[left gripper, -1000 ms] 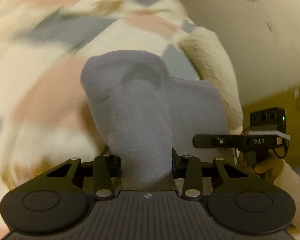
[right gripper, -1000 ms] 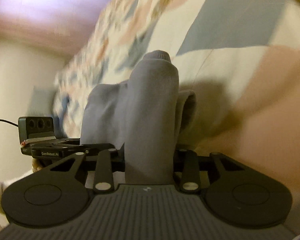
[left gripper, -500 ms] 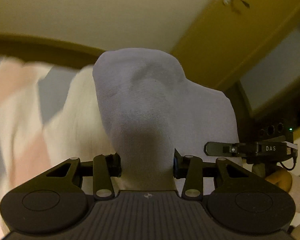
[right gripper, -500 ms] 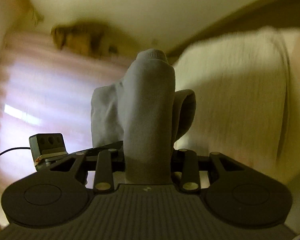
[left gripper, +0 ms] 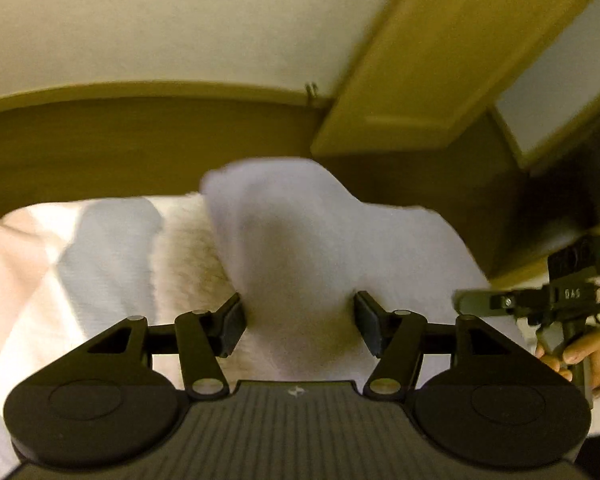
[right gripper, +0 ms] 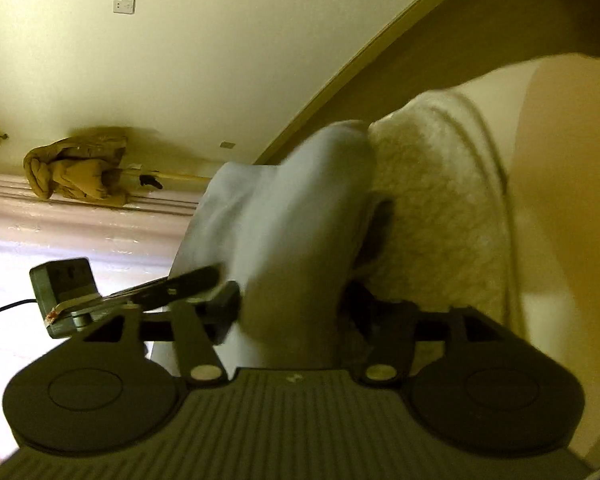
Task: Fold clothes
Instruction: 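Carry the sweatpants bundle with both grippers over the cream fleece pillow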
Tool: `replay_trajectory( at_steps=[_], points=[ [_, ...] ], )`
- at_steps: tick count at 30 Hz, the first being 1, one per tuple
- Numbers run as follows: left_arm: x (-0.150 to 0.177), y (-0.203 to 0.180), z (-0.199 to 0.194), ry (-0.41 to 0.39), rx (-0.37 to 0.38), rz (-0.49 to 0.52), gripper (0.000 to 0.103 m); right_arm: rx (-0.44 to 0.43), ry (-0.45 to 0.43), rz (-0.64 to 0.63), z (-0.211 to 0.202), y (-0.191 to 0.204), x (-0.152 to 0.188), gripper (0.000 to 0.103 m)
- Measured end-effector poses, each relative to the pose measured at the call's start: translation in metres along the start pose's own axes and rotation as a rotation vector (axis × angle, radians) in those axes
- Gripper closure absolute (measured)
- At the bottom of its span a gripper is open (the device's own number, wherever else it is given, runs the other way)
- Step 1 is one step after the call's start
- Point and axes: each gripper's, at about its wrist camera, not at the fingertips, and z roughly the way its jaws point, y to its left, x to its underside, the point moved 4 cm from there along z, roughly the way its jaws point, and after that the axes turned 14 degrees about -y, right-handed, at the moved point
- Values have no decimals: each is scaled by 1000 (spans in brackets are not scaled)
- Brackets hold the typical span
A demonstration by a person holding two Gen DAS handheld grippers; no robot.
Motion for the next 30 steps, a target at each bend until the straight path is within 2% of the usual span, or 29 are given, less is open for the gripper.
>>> replay_trajectory(
  at_steps=[2,5,8,11,12,13,14,15,18,21,24,27,30],
  points=[
    [-6,5,-21,-60,5,-71,45,-2,6,-23,-2,2,-5,39],
    [-3,10,-47,-122,54,-193,44,-12,30,-50,-3,10,-10,41],
    [21,11,-52,-100,43,-224,44,-17,53,-76,-6,20,-11,46],
    [45,18,-43,-43,57,-287,45,-25,52,-103,-12,27,-4,48],
    [49,19,-40,-37,71,-301,55,-27,52,-112,-14,29,-2,51],
    [54,20,-37,-31,85,-316,66,-29,51,-122,-16,31,0,62],
    [55,20,-39,-46,87,-295,76,-32,51,-131,-19,34,2,68],
    [55,20,-42,-63,88,-273,78,-34,51,-140,-21,36,4,70],
    [53,22,-51,-113,88,-209,77,-41,50,-167,-27,43,10,72],
    [71,27,-42,-103,48,-172,74,-18,51,-206,-24,43,20,72],
    [86,27,-47,-179,43,-197,74,34,7,-302,-18,34,29,72],
    [91,17,-70,-276,36,-174,76,-11,-42,-420,-24,53,26,72],
    [98,12,-67,-292,15,-188,76,-39,-62,-506,-24,61,24,72]
  ],
)
